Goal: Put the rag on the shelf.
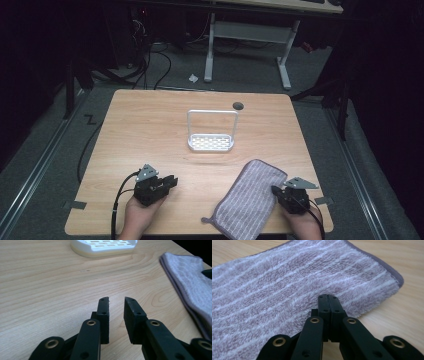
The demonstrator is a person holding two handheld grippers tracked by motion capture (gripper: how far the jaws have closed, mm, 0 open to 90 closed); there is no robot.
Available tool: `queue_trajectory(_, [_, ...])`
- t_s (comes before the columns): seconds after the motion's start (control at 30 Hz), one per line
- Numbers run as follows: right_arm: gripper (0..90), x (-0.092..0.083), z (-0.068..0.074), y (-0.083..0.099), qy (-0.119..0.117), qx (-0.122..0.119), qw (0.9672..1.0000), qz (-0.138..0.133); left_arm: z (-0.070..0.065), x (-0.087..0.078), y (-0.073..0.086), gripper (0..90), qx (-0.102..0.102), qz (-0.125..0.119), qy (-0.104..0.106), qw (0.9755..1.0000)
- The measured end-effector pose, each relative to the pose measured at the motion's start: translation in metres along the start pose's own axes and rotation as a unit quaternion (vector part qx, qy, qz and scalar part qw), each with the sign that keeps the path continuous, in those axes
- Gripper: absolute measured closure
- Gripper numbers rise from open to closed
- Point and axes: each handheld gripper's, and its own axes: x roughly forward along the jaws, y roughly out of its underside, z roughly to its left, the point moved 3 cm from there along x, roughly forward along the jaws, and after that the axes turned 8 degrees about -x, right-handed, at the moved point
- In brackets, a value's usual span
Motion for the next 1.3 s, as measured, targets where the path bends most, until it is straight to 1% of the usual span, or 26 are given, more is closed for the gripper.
queue_trajectory(0.03, [90.0, 0.0, 0.0, 0.0, 0.0, 0.0, 1.0, 0.0, 0.0, 0.0, 0.0, 74.3, 0.0, 0.0, 0.0, 1.0])
queue_trajectory(0.07, [90.0, 0.008, 0.01, -0.009, -0.011, -0.008, 0.9999, -0.001, -0.002, 0.0, 0.0, 74.3, 0.006, 0.002, 0.001, 1.0])
queue_trajectory(0.1, [90.0, 0.008, 0.01, -0.009, -0.011, -0.008, 0.9999, -0.001, -0.002, 0.0, 0.0, 74.3, 0.006, 0.002, 0.001, 1.0])
queue_trajectory(0.13, [90.0, 0.017, 0.023, -0.019, -0.022, -0.022, 0.9995, -0.001, -0.003, 0.001, 0.0, 74.3, 0.01, 0.002, 0.001, 0.9999])
queue_trajectory(0.17, [90.0, 0.017, 0.023, -0.019, -0.022, -0.022, 0.9995, -0.001, -0.004, 0.001, 0.0, 74.3, 0.014, 0.004, 0.0, 0.9999])
queue_trajectory(0.27, [90.0, 0.029, 0.039, -0.034, -0.036, -0.044, 0.9984, -0.003, -0.005, 0.003, 0.002, 74.3, 0.014, 0.01, 0.003, 0.9999])
queue_trajectory(0.3, [90.0, 0.036, 0.049, -0.042, -0.046, -0.056, 0.9973, -0.005, -0.007, 0.004, 0.003, 74.4, 0.016, 0.014, 0.006, 0.9998])
queue_trajectory(0.33, [90.0, 0.036, 0.049, -0.042, -0.046, -0.056, 0.9973, -0.005, -0.007, 0.004, 0.003, 74.5, 0.016, 0.014, 0.006, 0.9998])
queue_trajectory(0.37, [90.0, 0.04, 0.055, -0.046, -0.052, -0.062, 0.9967, -0.006, -0.008, 0.005, 0.004, 74.5, 0.017, 0.017, 0.009, 0.9997])
queue_trajectory(0.43, [90.0, 0.048, 0.067, -0.054, -0.064, -0.075, 0.9951, -0.01, -0.015, 0.008, 0.006, 74.6, 0.022, 0.024, 0.019, 0.9993])
queue_trajectory(0.47, [89.9, 0.053, 0.077, -0.06, -0.074, -0.086, 0.9934, -0.013, -0.019, 0.01, 0.007, 74.5, 0.026, 0.029, 0.025, 0.9989])
queue_trajectory(0.5, [89.9, 0.055, 0.079, -0.062, -0.078, -0.09, 0.9928, -0.015, -0.023, 0.012, 0.008, 74.1, 0.029, 0.035, 0.032, 0.9985])
queue_trajectory(0.53, [89.9, 0.057, 0.083, -0.063, -0.082, -0.093, 0.9921, -0.019, -0.036, 0.02, 0.013, 73.8, 0.053, 0.058, 0.043, 0.996])
queue_trajectory(0.57, [89.9, 0.057, 0.083, -0.063, -0.082, -0.093, 0.9921, -0.019, -0.036, 0.02, 0.013, 73.8, 0.053, 0.058, 0.043, 0.996])
queue_trajectory(0.6, [89.9, 0.059, 0.087, -0.065, -0.087, -0.099, 0.991, -0.024, -0.042, 0.024, 0.015, 73.8, 0.067, 0.066, 0.043, 0.9947])
queue_trajectory(0.67, [89.9, 0.059, 0.088, -0.064, -0.089, -0.095, 0.9911, -0.028, -0.052, 0.03, 0.018, 73.9, 0.087, 0.079, 0.048, 0.9919])
queue_trajectory(0.7, [89.9, 0.059, 0.088, -0.064, -0.089, -0.095, 0.9911, -0.028, -0.055, 0.033, 0.019, 73.9, 0.092, 0.082, 0.049, 0.9912])
queue_trajectory(0.73, [89.8, 0.059, 0.088, -0.063, -0.09, -0.094, 0.9911, -0.029, -0.061, 0.038, 0.022, 74.1, 0.104, 0.091, 0.048, 0.9893])
queue_trajectory(0.77, [89.9, 0.058, 0.088, -0.063, -0.092, -0.094, 0.9909, -0.028, -0.061, 0.038, 0.022, 74.2, 0.104, 0.091, 0.048, 0.9893])
queue_trajectory(1.0, [88.6, 0.049, 0.088, -0.054, -0.102, -0.096, 0.9897, -0.029, -0.071, 0.037, 0.028, 74.2, 0.109, 0.106, 0.062, 0.9864])
queue_trajectory(1.03, [88.6, 0.047, 0.088, -0.052, -0.103, -0.096, 0.9897, -0.029, -0.074, 0.035, 0.03, 74.1, 0.108, 0.11, 0.067, 0.9858])
queue_trajectory(1.13, [88.3, 0.044, 0.09, -0.049, -0.103, -0.099, 0.9894, -0.029, -0.08, 0.031, 0.035, 72.7, 0.115, 0.122, 0.079, 0.9826])
queue_trajectory(1.2, [87.0, 0.043, 0.091, -0.049, -0.104, -0.104, 0.9887, -0.029, -0.08, 0.028, 0.032, 69.3, 0.117, 0.116, 0.08, 0.9831])
queue_trajectory(1.23, [87.0, 0.043, 0.091, -0.049, -0.104, -0.104, 0.9887, -0.029, -0.079, 0.027, 0.029, 69.3, 0.114, 0.106, 0.077, 0.9847])
queue_trajectory(1.27, [86.5, 0.044, 0.089, -0.049, -0.11, -0.101, 0.9883, -0.03, -0.071, 0.025, 0.02, 68.2, 0.098, 0.08, 0.066, 0.9898])
queue_trajectory(1.3, [86.4, 0.044, 0.089, -0.049, -0.111, -0.1, 0.9883, -0.031, -0.066, 0.026, 0.015, 66.9, 0.088, 0.069, 0.054, 0.9923])
